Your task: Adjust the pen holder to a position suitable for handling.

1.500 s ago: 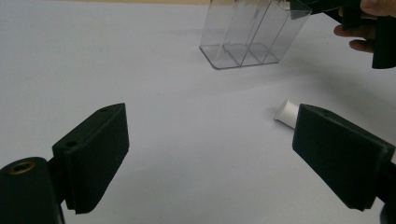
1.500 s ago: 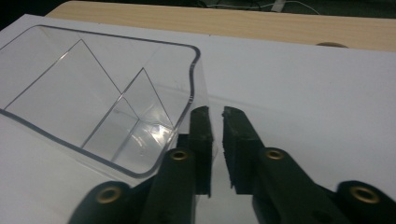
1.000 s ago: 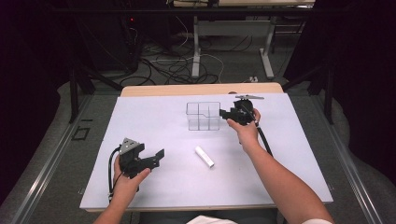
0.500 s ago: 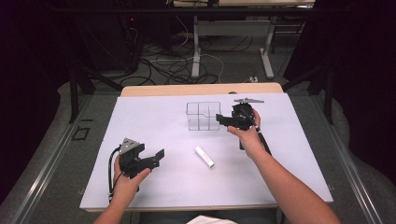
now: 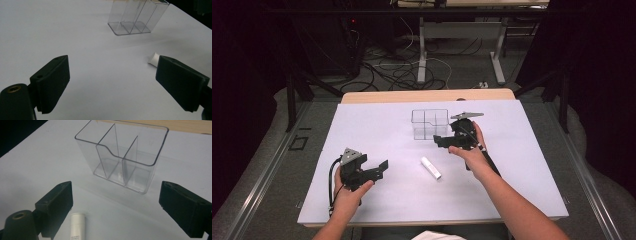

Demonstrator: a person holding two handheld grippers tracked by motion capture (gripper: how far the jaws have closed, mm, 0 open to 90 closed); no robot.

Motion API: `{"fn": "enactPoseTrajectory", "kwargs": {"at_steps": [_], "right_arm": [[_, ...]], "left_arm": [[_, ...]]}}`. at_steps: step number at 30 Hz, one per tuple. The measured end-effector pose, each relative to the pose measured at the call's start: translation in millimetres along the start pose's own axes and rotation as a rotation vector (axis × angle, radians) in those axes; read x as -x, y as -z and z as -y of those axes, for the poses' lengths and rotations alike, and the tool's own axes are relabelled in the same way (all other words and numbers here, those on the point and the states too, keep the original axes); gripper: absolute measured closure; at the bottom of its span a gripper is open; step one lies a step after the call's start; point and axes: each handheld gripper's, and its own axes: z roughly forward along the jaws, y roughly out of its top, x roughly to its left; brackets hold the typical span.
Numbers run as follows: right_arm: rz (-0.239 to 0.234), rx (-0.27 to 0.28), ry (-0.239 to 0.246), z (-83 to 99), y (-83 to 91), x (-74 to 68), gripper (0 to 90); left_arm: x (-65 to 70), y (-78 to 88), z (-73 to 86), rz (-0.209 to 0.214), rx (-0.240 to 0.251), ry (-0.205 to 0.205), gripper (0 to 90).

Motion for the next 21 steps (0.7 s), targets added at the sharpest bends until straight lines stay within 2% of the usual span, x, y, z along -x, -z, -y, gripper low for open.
{"fn": "enactPoseTrajectory", "kwargs": {"at_steps": [3,9,14,16,19,21], "right_arm": [[-0.005,-0.024,0.003,2.8,1.0,-6.2,11.4],[0.001,-0.057,0.055,11.3,1.0,-19.0,15.8],[-0.01,-0.088,0.082,19.0,-4.4,-24.3,17.8],[-0.011,-0.095,0.075,20.5,-4.7,-25.2,18.4],[-0.013,-0.097,0.087,24.4,-5.2,-25.0,26.1],[-0.033,-0.1,0.077,28.7,-5.7,-24.2,31.3]], "left_arm": [[-0.8,0.8,0.0,-0.001,0.001,0.003,12.3],[-3.0,0.7,0.0,-0.002,0.007,0.024,12.3],[-3.0,2.0,-1.1,0.007,0.014,0.038,12.3],[-2.4,2.6,-1.5,0.008,0.019,0.04,12.3],[-2.1,3.3,-2.1,0.006,0.023,0.037,12.1],[-2.6,4.0,-2.3,-0.004,0.021,0.028,10.2]]}}
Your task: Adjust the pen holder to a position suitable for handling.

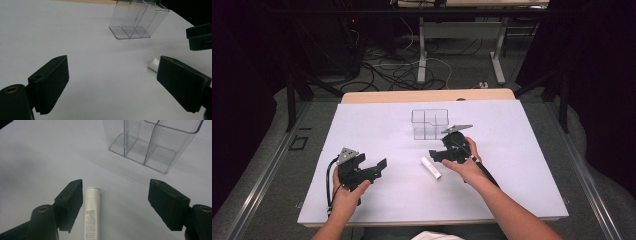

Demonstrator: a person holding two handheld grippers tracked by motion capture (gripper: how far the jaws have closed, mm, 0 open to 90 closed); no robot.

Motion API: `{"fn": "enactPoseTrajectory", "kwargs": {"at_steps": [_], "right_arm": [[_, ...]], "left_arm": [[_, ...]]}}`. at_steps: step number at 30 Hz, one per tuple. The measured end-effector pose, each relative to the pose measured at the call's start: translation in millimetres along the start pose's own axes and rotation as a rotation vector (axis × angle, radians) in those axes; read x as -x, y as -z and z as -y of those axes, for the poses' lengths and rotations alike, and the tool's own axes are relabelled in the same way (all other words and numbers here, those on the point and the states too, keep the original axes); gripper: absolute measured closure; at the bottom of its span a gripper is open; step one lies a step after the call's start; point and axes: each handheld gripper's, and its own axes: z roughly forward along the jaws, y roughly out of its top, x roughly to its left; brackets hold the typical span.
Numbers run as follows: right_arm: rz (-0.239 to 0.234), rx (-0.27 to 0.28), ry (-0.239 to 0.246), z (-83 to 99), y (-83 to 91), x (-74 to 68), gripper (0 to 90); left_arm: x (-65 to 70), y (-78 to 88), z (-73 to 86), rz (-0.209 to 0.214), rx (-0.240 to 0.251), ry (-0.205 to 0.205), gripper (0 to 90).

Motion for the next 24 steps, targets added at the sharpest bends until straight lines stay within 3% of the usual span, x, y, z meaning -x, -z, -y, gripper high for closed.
{"fn": "enactPoseTrajectory", "kwargs": {"at_steps": [6,10,18,22,24], "right_arm": [[-0.002,-0.038,0.014,2.9,-0.7,-2.7,40.1],[-0.017,-0.028,0.028,3.6,-1.8,-7.5,46.4],[-0.043,-0.101,0.015,7.1,-8.1,-11.8,52.8],[-0.064,-0.105,0.009,7.6,-13.2,-11.2,56.2],[-0.056,-0.142,0.014,6.7,-14.3,-12.1,56.5]], "left_arm": [[-0.9,2.1,0.7,-0.004,-0.004,-0.011,8.8],[-1.4,2.0,0.8,-0.003,-0.003,-0.009,8.6],[1.3,0.9,1.5,0.001,-0.015,-0.026,8.6],[0.5,1.2,2.4,-0.003,-0.019,-0.027,8.6],[-0.2,1.8,2.4,-0.008,-0.02,-0.029,8.6]]}}
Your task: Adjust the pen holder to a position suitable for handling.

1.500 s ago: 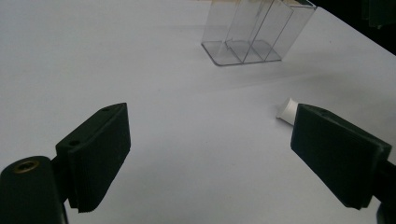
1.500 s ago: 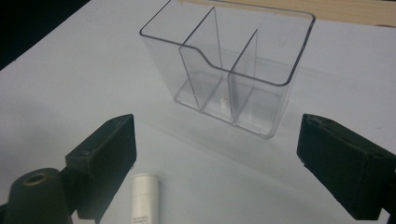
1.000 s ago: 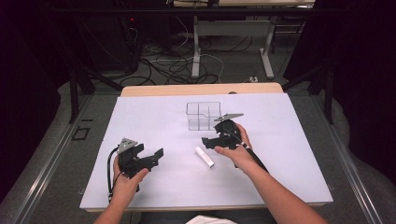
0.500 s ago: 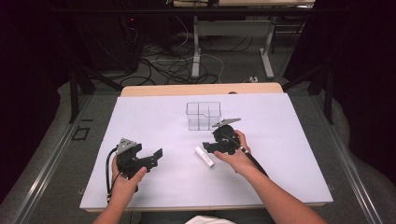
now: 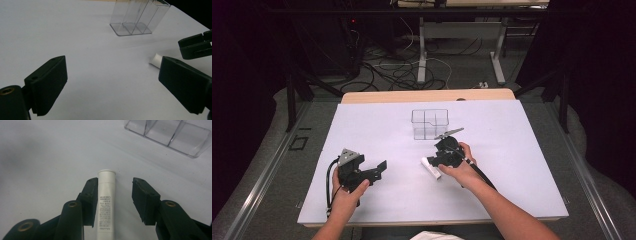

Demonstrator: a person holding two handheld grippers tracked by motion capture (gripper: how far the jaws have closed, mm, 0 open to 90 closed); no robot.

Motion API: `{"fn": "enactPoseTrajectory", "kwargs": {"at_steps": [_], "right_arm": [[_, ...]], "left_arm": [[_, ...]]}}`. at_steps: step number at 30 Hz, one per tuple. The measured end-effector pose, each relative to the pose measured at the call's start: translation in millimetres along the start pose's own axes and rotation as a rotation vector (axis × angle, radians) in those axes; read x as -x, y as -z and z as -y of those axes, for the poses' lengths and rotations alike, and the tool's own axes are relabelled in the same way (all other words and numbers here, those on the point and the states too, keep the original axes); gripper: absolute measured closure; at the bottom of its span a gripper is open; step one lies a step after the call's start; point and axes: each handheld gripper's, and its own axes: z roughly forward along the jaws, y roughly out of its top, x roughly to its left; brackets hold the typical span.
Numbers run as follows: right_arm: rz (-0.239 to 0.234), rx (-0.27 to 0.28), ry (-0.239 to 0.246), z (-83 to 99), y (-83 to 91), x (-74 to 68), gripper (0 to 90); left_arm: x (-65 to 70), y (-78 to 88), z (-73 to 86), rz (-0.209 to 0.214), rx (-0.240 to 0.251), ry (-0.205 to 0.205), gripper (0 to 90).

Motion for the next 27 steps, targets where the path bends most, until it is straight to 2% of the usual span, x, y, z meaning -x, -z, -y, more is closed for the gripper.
{"fn": "enactPoseTrajectory", "kwargs": {"at_steps": [1,2,3,5,6,7,8,10,13,14,15,16,19,20,24,25,27], "right_arm": [[-0.009,0.013,-0.003,0.4,-2.3,-0.8,57.1],[-0.008,0.004,0.004,0.5,-3.3,-1.4,57.2],[0.006,-0.058,0.032,-0.4,-2.8,-3.6,57.6],[0.009,-0.062,0.048,0.1,-4.5,-4.8,57.9],[-0.002,-0.037,0.032,2.2,-8.3,-7.7,58.7],[0.005,-0.047,0.043,2.7,-10.0,-8.7,58.9],[0.012,-0.1,0.056,1.9,-8.8,-10.1,59.4],[0.024,-0.134,0.081,3.8,-12.4,-12.1,60.0],[0.017,-0.149,0.078,5.2,-13.8,-13.5,60.3],[0.022,-0.129,0.085,7.3,-16.3,-13.2,60.5],[0.037,-0.175,0.088,6.9,-14.4,-13.6,60.6],[0.037,-0.172,0.077,8.3,-15.3,-14.7,60.7],[0.038,-0.203,0.097,10.5,-15.6,-14.6,61.6],[0.04,-0.216,0.08,12.1,-16.8,-16.3,61.8],[0.045,-0.226,0.09,13.2,-18.0,-17.1,62.6],[0.033,-0.236,0.09,13.0,-17.4,-17.3,63.1],[0.032,-0.208,0.077,15.1,-20.3,-17.8,63.7]], "left_arm": [[-0.1,0.2,0.1,0.0,-0.001,0.003,8.6],[-0.2,0.2,0.2,0.0,0.0,0.004,8.6],[-0.3,0.2,0.3,0.0,0.0,0.004,8.6],[0.0,0.3,0.5,0.0,-0.003,0.004,8.7],[0.0,0.2,0.6,0.0,-0.003,0.002,8.7],[0.1,0.4,0.6,0.001,-0.006,0.0,8.7],[0.2,0.3,0.7,0.001,-0.004,0.001,8.6],[-0.1,0.4,0.7,0.0,-0.005,0.001,8.7],[-0.4,0.4,0.6,0.0,-0.005,0.002,8.7],[-0.4,0.3,0.5,0.0,-0.006,0.002,8.7],[-0.4,0.1,0.4,0.0,-0.006,0.003,8.7],[-0.3,-0.3,0.2,0.0,-0.004,0.001,8.7],[0.1,-1.4,0.5,0.003,-0.008,-0.001,8.7],[0.1,-1.7,0.7,0.002,-0.009,0.0,8.7],[-1.4,-2.8,0.9,0.003,-0.011,0.009,8.7],[-2.2,-2.8,0.8,0.001,-0.013,0.007,8.7],[-2.9,-2.8,0.8,-0.001,-0.013,0.007,8.7]]}}
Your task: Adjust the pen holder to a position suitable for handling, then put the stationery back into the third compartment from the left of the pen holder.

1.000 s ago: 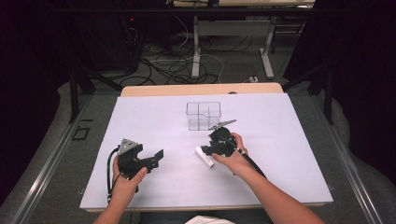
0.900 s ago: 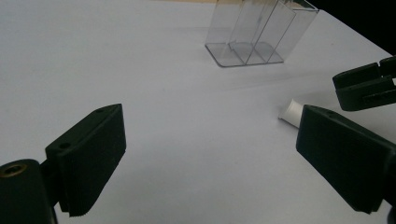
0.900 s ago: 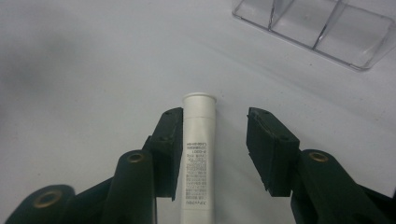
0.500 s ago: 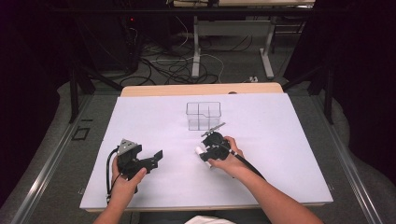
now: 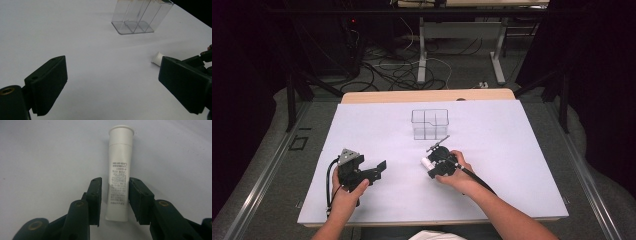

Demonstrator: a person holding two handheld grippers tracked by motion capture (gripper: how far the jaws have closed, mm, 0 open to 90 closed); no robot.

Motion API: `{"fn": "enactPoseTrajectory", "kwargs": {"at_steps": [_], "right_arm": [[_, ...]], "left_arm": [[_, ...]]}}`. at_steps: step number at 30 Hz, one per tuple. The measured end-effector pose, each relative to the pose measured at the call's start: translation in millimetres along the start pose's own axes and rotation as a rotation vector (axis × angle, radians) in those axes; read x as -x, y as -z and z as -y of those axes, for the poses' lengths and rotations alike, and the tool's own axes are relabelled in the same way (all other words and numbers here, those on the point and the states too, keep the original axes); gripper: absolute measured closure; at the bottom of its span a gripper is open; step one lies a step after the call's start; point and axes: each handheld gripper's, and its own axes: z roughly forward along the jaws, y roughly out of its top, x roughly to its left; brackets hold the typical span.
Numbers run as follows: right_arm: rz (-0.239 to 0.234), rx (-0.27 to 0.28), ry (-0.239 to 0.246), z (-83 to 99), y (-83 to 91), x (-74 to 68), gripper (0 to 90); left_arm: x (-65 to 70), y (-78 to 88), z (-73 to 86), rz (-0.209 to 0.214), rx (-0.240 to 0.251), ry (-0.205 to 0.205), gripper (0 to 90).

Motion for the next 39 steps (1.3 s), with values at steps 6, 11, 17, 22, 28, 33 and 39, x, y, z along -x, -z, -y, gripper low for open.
{"fn": "enactPoseTrajectory", "kwargs": {"at_steps": [6,11,17,22,28,33,39], "right_arm": [[0.007,-0.052,-0.004,0.9,0.6,0.8,65.3],[0.012,-0.066,-0.011,1.6,-0.6,0.7,66.6],[0.016,-0.017,-0.013,2.7,-4.4,0.1,68.7],[0.016,-0.062,-0.024,1.1,-1.3,2.0,70.2],[0.012,-0.016,-0.043,1.1,-5.4,2.2,70.9],[0.027,-0.048,-0.032,0.1,-3.5,1.2,71.0],[0.033,-0.052,-0.036,0.0,-3.2,0.0,71.2]], "left_arm": [[1.3,1.4,-0.2,0.002,0.004,-0.005,8.7],[1.7,1.2,0.1,0.003,0.004,-0.003,8.7],[0.7,0.2,-0.6,0.004,0.003,0.0,8.7],[2.3,-0.3,0.2,0.011,-0.002,-0.007,8.7],[1.9,0.3,0.6,0.008,-0.006,-0.018,8.7],[1.8,0.6,-0.2,0.006,-0.002,-0.019,8.7],[3.0,0.1,0.6,0.003,0.002,-0.016,8.7]]}}
